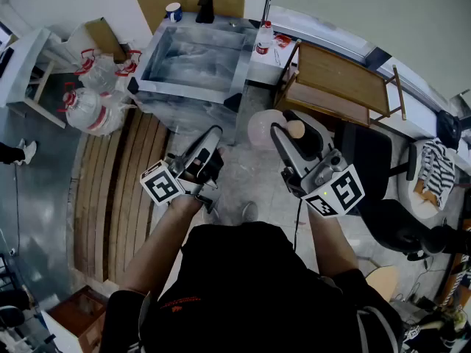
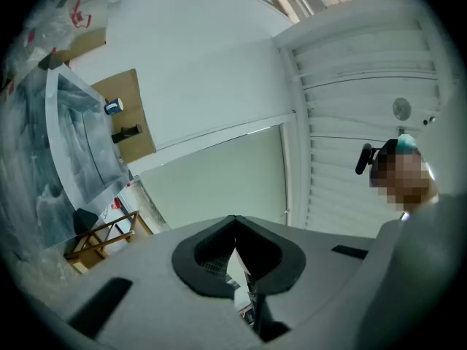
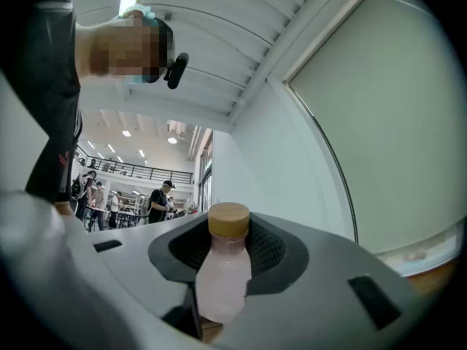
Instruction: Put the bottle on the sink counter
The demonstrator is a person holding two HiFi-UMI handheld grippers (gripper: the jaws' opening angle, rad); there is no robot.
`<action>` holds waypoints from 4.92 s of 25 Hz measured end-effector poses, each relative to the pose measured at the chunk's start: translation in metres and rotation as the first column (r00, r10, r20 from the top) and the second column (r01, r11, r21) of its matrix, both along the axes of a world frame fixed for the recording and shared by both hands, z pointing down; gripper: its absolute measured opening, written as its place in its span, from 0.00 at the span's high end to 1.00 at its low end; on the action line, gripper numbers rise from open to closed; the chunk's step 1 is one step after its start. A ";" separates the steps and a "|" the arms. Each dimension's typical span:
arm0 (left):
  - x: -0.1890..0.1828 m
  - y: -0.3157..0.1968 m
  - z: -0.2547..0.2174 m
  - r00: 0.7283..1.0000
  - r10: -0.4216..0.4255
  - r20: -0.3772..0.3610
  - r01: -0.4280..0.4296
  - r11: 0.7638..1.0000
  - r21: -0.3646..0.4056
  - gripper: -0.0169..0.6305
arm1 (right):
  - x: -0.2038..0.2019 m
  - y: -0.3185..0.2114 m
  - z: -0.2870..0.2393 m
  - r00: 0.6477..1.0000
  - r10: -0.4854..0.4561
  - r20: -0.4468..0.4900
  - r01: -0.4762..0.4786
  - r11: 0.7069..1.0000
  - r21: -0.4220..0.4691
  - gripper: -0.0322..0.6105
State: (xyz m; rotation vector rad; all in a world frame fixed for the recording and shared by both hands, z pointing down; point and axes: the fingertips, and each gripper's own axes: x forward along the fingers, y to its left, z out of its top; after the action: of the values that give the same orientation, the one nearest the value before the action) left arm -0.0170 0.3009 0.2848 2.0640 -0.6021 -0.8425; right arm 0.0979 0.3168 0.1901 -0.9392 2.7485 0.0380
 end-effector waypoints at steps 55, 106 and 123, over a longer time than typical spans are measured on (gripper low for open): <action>-0.008 -0.141 0.024 0.963 -0.117 0.242 0.096 0.991 0.096 0.95 | 0.027 -0.147 0.042 1.000 0.009 -0.022 -0.010 0.998 -0.056 0.75; -0.079 -0.426 0.095 0.880 -0.015 0.475 -0.008 0.999 0.046 0.95 | -0.052 -0.461 0.114 0.993 0.095 -0.066 -0.107 0.973 -0.205 0.75; -0.039 -0.497 0.151 0.852 -0.034 0.523 0.057 0.998 -0.028 0.95 | -0.022 -0.561 0.191 0.996 0.020 -0.083 -0.043 0.957 -0.286 0.75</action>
State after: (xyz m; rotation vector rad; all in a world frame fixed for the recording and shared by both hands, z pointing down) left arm -0.0558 -0.1962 0.4362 2.2524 -0.9538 -0.2706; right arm 0.0760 -0.2444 0.3808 -1.0745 2.8624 -0.3353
